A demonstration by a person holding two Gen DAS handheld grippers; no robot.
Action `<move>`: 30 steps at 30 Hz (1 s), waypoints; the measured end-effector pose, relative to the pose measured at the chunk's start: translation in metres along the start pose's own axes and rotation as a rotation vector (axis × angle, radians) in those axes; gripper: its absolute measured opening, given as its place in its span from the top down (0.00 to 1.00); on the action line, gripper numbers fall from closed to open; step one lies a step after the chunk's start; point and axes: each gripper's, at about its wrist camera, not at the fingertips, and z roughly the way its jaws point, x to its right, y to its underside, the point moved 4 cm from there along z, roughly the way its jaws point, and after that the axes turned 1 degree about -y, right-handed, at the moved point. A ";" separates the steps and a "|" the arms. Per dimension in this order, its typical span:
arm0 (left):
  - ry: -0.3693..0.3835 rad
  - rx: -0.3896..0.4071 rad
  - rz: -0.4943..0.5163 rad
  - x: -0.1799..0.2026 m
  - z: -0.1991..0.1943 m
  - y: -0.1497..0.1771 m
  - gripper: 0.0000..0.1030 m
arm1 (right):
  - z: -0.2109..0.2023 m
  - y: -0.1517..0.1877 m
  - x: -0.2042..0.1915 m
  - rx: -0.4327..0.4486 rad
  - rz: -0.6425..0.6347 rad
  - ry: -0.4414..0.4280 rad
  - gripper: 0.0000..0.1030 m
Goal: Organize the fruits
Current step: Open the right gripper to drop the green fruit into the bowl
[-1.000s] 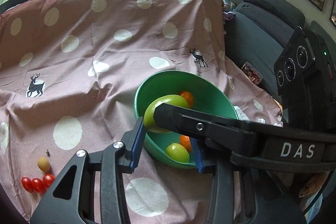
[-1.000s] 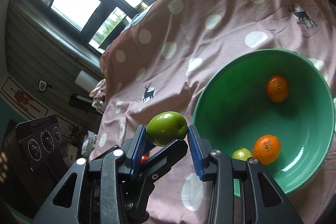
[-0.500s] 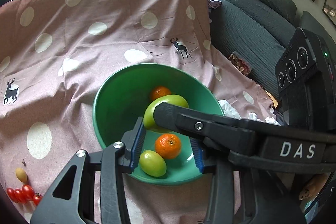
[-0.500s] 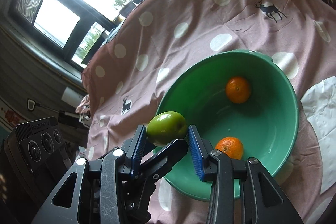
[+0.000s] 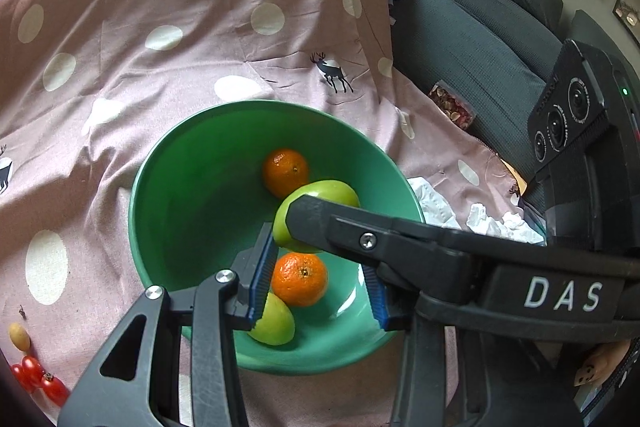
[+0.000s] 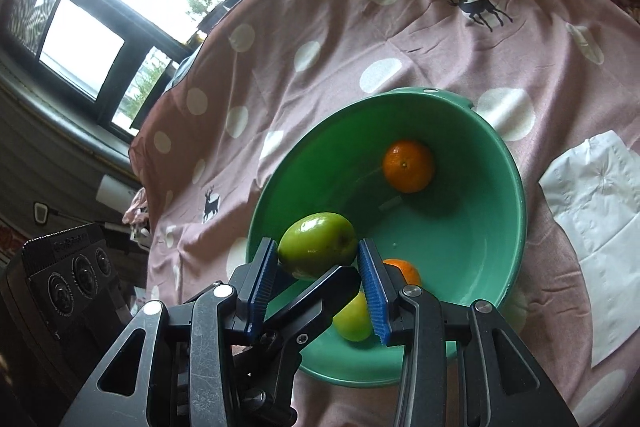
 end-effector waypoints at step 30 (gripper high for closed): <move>0.018 -0.051 -0.025 -0.001 0.016 0.006 0.61 | 0.009 0.002 0.009 -0.037 0.012 0.076 0.58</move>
